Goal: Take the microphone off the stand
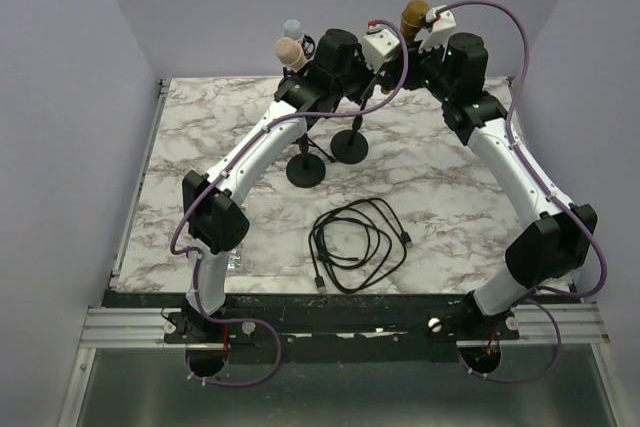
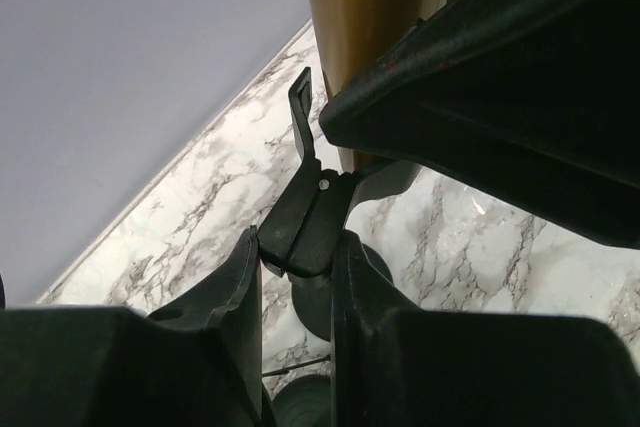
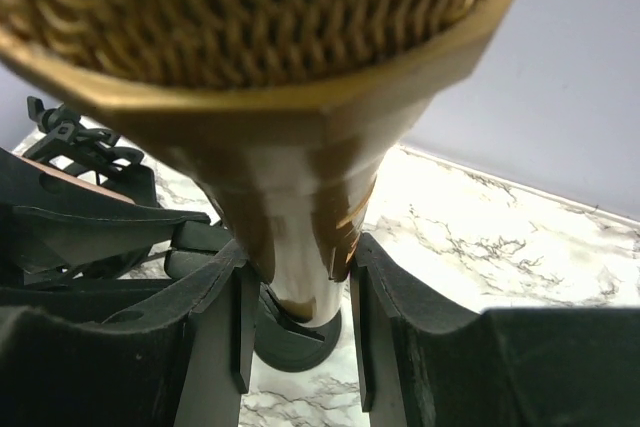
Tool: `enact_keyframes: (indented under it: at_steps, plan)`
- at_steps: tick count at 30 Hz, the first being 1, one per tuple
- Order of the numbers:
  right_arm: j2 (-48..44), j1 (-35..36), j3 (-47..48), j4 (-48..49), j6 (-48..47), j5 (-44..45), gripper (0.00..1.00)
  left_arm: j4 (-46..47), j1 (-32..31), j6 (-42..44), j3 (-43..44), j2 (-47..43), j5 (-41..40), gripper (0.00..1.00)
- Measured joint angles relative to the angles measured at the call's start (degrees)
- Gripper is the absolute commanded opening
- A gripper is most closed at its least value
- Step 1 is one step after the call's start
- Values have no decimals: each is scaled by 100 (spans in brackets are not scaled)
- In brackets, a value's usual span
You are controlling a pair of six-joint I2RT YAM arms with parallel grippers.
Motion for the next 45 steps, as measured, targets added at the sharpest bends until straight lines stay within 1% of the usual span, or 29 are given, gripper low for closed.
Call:
enact_keyframes:
  at_steps: [7,15,19,24,29,33,34,35,37,39,40,41,43,45]
  plan:
    - [-7,0,-11,-37,-13,295,1,162,0,4,-101,-4,0,0]
    - [-273,-4,-11,-339,98,1759,1,417,-9,0,-267,-37,-17,0]
    - [-487,-76,-11,-352,160,2251,1,492,15,-17,-308,-39,-31,0]
    - [-579,-109,-11,-350,195,2472,1,503,22,-17,-319,-39,-52,0]
    - [-579,-109,-11,-374,199,2485,1,531,33,-17,-348,-39,-74,0]
    - [-579,-109,-15,-374,201,2483,1,728,39,-15,-544,-111,-118,0]
    - [-579,-109,-15,-374,201,2485,1,761,39,-20,-590,-133,-151,7]
    - [-579,-109,-17,-374,201,2485,1,774,39,-20,-605,-140,-166,20]
    - [-579,-109,-17,-374,197,2487,1,778,42,-59,-608,-144,-199,42]
    - [-579,-109,-22,-374,175,2498,1,774,44,-125,-608,-151,-249,57]
    - [-579,-109,-22,-374,162,2514,1,758,44,-162,-608,-157,-273,62]
    - [-579,-109,-24,-374,142,2533,1,748,44,-240,-608,-157,-284,64]
    - [-579,-109,-31,-374,131,2546,1,728,44,-286,-608,-168,-332,66]
    - [-579,-109,-31,-374,133,2544,1,708,44,-310,-603,-170,-348,70]
